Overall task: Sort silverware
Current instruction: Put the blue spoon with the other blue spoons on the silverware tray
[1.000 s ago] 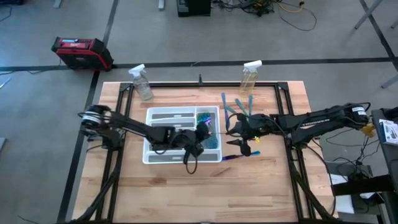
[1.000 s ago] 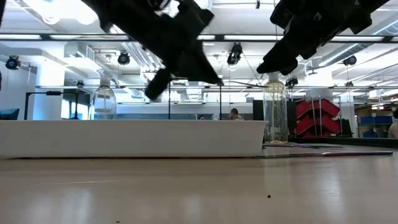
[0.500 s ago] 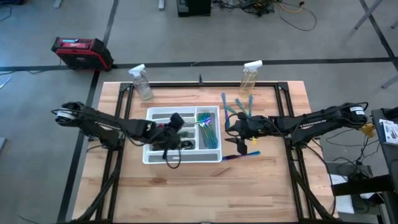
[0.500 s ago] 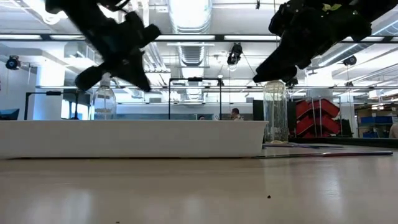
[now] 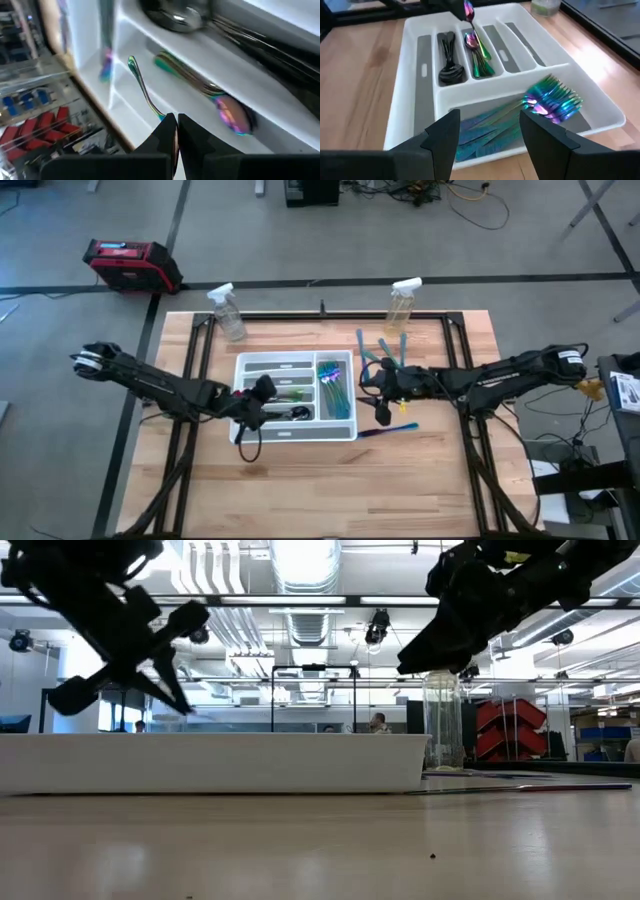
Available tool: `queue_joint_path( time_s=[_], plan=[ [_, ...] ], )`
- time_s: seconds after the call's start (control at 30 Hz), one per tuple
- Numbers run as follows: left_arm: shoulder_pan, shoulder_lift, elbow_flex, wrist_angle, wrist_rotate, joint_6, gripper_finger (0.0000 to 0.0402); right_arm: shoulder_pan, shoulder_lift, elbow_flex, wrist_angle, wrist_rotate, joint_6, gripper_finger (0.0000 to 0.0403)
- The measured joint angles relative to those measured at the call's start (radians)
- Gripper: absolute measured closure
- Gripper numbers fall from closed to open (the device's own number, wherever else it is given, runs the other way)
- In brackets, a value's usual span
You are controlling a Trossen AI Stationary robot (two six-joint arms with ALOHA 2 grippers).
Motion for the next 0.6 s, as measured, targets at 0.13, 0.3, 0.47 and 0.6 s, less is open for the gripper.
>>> queue_joint_path(
  time_s=[0.13,0.3,0.47,0.6],
  plan=[
    [0.003,0.006,-0.026,0.004,0.019,0.036,0.0401,0.0,0.022,0.0,0.026,-0.001,0.037,0.0208],
    [0.005,0.014,-0.04,0.034,0.059,0.019,0.0401,0.0,0.063,0.0,0.032,-0.005,0.067,0.0207],
    [0.005,0.04,-0.052,0.067,0.097,0.017,0.0401,0.001,0.106,0.0,0.044,-0.006,0.081,0.0208],
    [0.01,0.064,-0.051,0.066,0.106,-0.017,0.0401,0.003,0.139,0.0,0.067,-0.006,0.082,0.0206]
  ],
)
